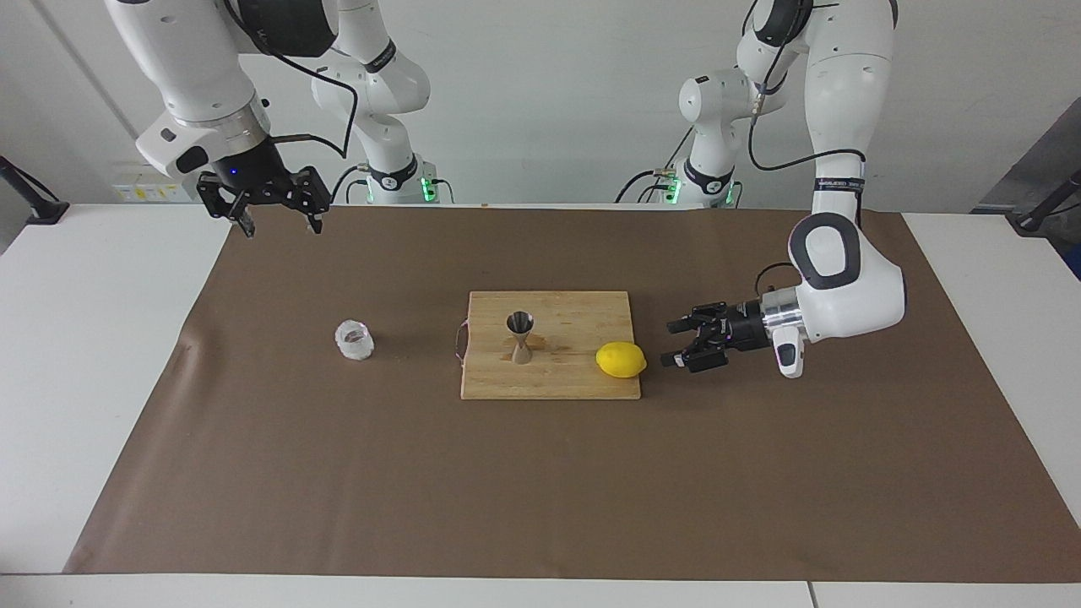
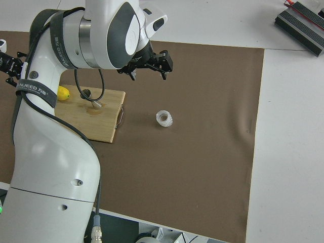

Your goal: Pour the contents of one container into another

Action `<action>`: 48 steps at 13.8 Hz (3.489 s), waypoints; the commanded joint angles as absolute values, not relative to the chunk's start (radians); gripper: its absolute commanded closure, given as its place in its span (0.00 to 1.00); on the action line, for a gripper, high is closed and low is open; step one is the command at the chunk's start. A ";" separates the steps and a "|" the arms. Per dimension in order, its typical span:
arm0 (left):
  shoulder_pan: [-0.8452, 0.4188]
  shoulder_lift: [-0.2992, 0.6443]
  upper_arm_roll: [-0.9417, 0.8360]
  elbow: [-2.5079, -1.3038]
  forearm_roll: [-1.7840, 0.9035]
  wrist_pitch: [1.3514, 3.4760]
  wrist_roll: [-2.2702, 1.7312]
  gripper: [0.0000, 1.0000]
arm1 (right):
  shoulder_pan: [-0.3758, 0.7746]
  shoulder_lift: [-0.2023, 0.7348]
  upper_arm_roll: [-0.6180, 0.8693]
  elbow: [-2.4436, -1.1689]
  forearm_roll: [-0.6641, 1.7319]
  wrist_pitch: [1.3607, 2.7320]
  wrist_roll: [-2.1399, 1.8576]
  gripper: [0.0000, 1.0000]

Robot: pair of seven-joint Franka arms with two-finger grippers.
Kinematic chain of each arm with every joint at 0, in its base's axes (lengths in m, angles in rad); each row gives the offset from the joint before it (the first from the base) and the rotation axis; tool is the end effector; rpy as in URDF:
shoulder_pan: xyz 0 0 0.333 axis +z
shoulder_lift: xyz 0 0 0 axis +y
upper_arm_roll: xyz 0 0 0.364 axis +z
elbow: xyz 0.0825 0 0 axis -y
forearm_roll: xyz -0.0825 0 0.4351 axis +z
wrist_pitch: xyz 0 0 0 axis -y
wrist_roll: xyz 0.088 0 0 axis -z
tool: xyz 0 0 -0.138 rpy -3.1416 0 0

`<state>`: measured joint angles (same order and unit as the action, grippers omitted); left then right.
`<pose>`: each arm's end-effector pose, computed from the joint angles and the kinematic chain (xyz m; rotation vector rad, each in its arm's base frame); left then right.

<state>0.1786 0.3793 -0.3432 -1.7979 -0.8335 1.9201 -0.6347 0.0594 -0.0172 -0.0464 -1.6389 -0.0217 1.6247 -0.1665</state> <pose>0.6675 -0.1677 0.3543 2.1181 1.0033 -0.6981 0.6034 0.0047 0.6209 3.1078 0.2815 0.0021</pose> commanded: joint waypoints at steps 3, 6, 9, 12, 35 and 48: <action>0.183 0.351 -0.334 -1.781 -0.616 1.902 -0.638 0.00 | 0.048 -0.038 -0.044 -1.801 0.003 1.799 -0.492 0.00; 0.190 0.331 -0.334 -1.782 -0.497 1.908 -0.585 0.00 | 0.037 -0.038 -0.046 -1.880 0.024 1.871 -0.783 0.00; 0.190 0.301 -0.334 -1.790 -0.419 1.908 -0.502 0.00 | -0.003 -0.026 -0.046 -1.954 0.090 1.969 -1.071 0.00; 0.190 0.272 -0.330 -1.793 -0.356 1.908 -0.349 0.00 | -0.072 0.038 -0.046 -1.982 0.240 2.028 -1.410 0.00; 0.040 -0.029 -0.137 -1.770 -0.058 1.729 -0.144 0.00 | -0.222 0.224 -0.045 -2.206 0.729 2.155 -2.344 0.00; 0.006 0.018 -0.008 -1.614 0.000 1.581 0.043 0.00 | -0.206 0.245 -0.043 -2.220 0.833 2.137 -2.399 0.00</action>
<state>0.0303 -0.0127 -0.0200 -1.6623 -0.0423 1.6181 0.0162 -0.2019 0.2398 -0.0455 -2.2106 0.7911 2.1428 -2.3582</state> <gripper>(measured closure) 0.000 0.000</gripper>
